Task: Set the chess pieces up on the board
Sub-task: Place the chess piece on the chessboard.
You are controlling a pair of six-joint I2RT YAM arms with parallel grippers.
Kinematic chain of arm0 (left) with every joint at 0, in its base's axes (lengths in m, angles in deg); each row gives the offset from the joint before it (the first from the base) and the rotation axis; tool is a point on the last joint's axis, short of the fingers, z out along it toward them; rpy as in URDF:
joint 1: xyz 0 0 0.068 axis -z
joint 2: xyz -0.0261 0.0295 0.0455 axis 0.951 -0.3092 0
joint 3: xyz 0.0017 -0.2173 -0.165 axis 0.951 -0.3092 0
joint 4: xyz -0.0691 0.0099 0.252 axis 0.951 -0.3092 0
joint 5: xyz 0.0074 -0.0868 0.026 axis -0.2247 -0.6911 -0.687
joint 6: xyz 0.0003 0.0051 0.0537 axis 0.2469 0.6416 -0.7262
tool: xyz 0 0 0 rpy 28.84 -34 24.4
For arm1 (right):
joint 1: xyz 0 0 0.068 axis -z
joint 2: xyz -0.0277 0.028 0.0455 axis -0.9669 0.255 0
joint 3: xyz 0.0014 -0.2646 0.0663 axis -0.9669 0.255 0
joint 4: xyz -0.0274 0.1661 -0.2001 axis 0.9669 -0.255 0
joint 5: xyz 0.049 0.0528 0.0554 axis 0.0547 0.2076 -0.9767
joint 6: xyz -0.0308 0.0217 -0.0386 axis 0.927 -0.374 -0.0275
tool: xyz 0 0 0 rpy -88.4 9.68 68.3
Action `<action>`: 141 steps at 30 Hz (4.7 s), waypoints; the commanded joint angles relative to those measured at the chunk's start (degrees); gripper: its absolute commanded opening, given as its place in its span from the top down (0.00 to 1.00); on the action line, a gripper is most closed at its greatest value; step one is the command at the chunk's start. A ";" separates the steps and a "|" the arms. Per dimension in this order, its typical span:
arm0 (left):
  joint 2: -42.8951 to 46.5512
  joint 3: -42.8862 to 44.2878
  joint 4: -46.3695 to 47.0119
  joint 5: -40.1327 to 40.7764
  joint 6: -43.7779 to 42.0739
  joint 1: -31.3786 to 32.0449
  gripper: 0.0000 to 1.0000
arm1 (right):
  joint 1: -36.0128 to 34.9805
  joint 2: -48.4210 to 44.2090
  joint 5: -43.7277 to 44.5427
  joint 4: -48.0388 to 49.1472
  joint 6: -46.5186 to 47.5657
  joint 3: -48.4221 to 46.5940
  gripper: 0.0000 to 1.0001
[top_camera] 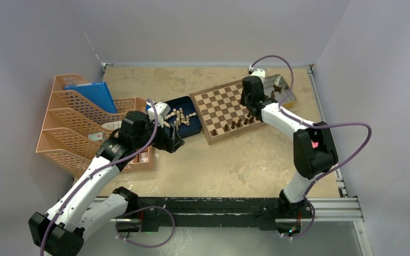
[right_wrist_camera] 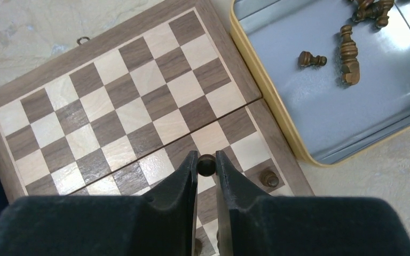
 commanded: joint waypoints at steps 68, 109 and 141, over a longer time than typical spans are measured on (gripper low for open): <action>0.83 1.02 2.32 -0.72 -1.03 -0.27 0.16 | -3.40 5.82 0.40 -13.98 2.11 -5.41 0.85; 1.08 0.94 2.28 -0.52 -1.03 -0.28 0.16 | -3.42 4.08 -2.08 -14.26 1.34 -2.92 0.83; 1.16 0.75 1.92 -0.35 -0.94 -0.27 0.16 | 2.99 3.57 4.90 -6.78 0.97 -13.26 0.73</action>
